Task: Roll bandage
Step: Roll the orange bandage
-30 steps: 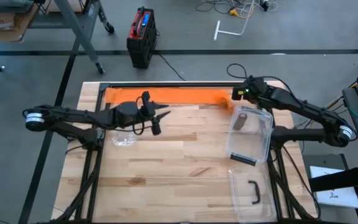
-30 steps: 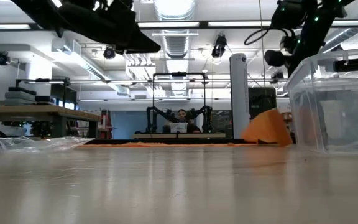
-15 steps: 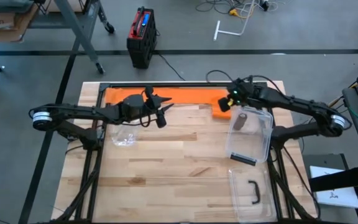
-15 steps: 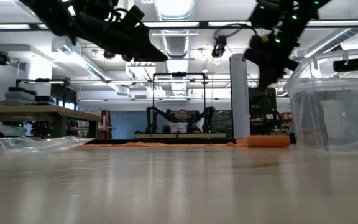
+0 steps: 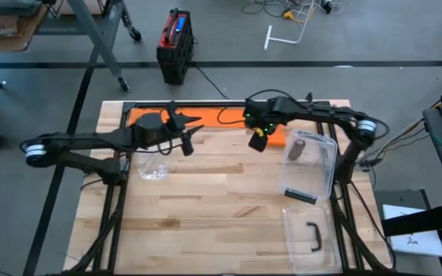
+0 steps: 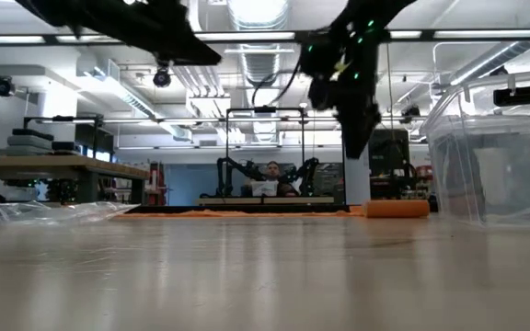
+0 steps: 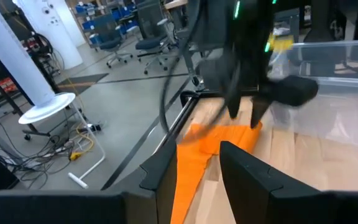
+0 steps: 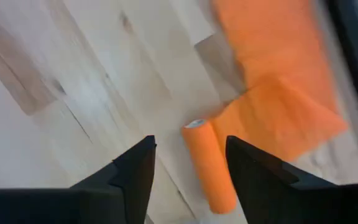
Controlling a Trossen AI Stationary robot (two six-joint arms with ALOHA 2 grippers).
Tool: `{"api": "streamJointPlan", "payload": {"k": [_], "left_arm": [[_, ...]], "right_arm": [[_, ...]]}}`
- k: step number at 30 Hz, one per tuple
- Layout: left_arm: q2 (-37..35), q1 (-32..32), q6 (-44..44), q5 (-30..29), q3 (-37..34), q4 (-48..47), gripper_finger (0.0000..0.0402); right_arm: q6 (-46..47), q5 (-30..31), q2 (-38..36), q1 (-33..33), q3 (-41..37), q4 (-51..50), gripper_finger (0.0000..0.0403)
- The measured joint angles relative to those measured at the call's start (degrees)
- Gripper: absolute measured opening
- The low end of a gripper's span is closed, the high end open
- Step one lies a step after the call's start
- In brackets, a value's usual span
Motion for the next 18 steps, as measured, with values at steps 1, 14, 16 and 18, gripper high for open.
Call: {"api": "streamJointPlan", "payload": {"k": [1, 14, 16, 18], "left_arm": [[-1.87, 0.0, -0.03, -0.02, 0.0, -2.16, 0.0114], [-18.98, -0.04, -3.5, -0.02, -1.07, -20.26, 0.0114], [-19.64, -0.07, -3.5, -0.02, -1.09, -21.33, 0.0114], [-19.75, -0.07, -3.44, -0.02, -1.11, -21.48, 0.0114]], "right_arm": [[-0.9, -1.09, 1.78, -0.06, 0.68, -0.75, 0.0195], [-9.13, 2.53, 17.68, -1.67, 5.27, -12.93, 0.019], [-9.35, 3.12, 17.76, -2.09, 5.26, -13.08, 0.019], [-9.38, 3.13, 17.76, -2.49, 5.23, -12.97, 0.0189]]}}
